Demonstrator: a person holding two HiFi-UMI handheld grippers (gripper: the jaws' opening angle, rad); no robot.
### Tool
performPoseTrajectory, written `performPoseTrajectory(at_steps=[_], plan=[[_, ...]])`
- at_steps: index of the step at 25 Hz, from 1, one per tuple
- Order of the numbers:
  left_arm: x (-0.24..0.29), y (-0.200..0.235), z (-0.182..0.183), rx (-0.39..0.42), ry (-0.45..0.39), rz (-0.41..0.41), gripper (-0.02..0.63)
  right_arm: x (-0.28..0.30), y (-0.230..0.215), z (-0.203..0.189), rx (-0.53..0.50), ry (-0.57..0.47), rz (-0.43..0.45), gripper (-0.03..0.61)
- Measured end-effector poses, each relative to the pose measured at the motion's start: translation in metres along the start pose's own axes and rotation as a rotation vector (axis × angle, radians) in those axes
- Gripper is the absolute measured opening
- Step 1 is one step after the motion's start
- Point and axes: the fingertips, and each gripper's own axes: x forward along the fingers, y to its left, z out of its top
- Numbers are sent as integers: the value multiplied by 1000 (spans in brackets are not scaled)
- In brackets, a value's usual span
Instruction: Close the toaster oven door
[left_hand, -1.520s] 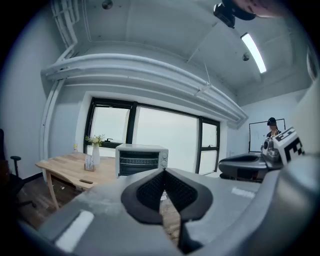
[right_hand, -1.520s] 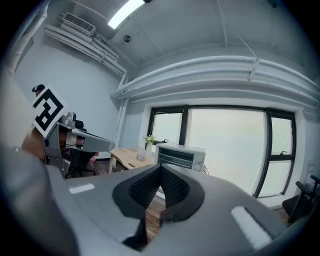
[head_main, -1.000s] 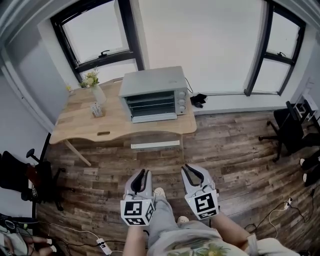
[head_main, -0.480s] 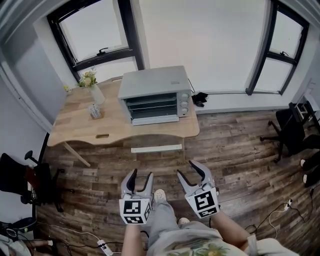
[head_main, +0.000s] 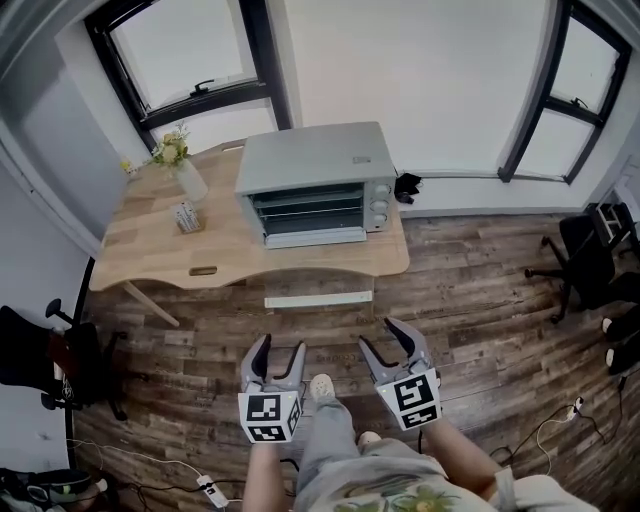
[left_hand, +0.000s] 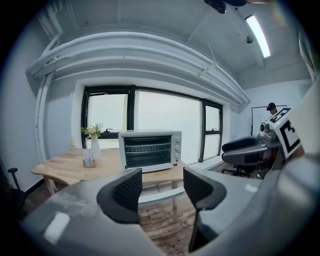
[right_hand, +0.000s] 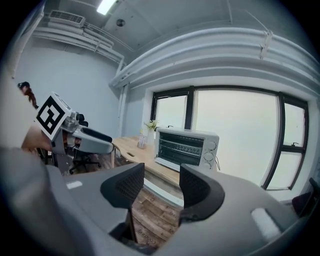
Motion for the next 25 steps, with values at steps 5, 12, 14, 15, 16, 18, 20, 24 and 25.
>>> performPoseTrajectory(at_steps=[5,12,14,15,16,18,20,24,25], plan=[[17,18,-15,-23,39,6,255,24,-8,-18,65,55,-8,210],[41,44,-39,-56,95,13,255,53,-16,-45,112,131,-29,210],[48,50,-48,-66,117,11,255,60,-18,-55,127,158,-36,210],[51,53,-53,-71,128,10,255,64,-20,-59,133,170,-41,210],[55,55,-58,-76,138,8,255,67,-22,-63,138,181,-46,210],[64,60,-66,-86,158,4,255,75,-26,-71,149,199,-52,210],[72,65,-76,-95,180,2,255,83,-26,-80,162,219,-51,210],[86,73,-92,-109,221,-4,253,98,-28,-98,192,267,-55,210],[90,74,-97,-111,231,-6,255,102,-30,-103,204,275,-57,210]])
